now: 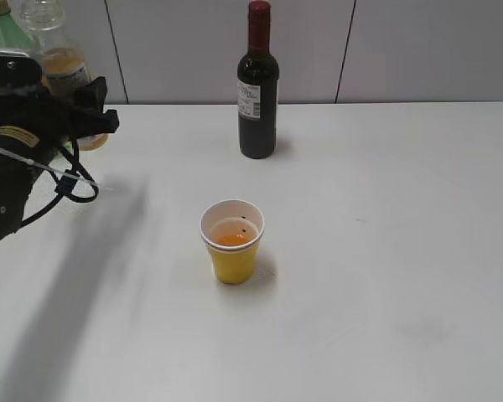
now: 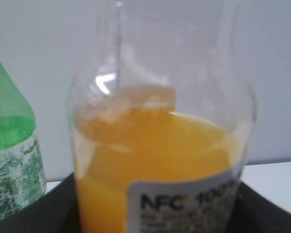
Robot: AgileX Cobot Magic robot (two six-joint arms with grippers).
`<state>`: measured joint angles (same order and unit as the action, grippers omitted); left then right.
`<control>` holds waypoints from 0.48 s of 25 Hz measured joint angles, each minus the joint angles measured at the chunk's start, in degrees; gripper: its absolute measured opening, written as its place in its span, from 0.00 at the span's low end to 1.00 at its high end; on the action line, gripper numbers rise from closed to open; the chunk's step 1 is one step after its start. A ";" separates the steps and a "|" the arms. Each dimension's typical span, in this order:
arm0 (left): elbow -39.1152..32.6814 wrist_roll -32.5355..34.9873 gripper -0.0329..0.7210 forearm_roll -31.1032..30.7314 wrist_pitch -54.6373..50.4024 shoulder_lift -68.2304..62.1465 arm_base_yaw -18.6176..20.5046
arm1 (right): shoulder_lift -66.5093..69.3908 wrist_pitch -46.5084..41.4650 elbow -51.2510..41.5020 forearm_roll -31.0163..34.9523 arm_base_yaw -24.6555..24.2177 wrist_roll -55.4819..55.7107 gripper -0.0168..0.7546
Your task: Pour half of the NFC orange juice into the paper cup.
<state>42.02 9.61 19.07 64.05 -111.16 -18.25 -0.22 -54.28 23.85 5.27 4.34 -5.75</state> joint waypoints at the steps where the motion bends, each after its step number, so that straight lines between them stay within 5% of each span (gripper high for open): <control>1: 1.33 -0.04 0.66 -0.23 0.00 -1.24 0.19 | 0.00 0.00 0.00 0.00 0.00 0.00 0.71; 12: 13.66 -2.91 0.66 -4.58 -2.12 -13.13 1.40 | 0.00 0.00 0.00 0.00 0.00 0.05 0.71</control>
<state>55.67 6.70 14.49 61.94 -124.29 -16.85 -0.22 -54.28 23.85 5.27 4.34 -5.69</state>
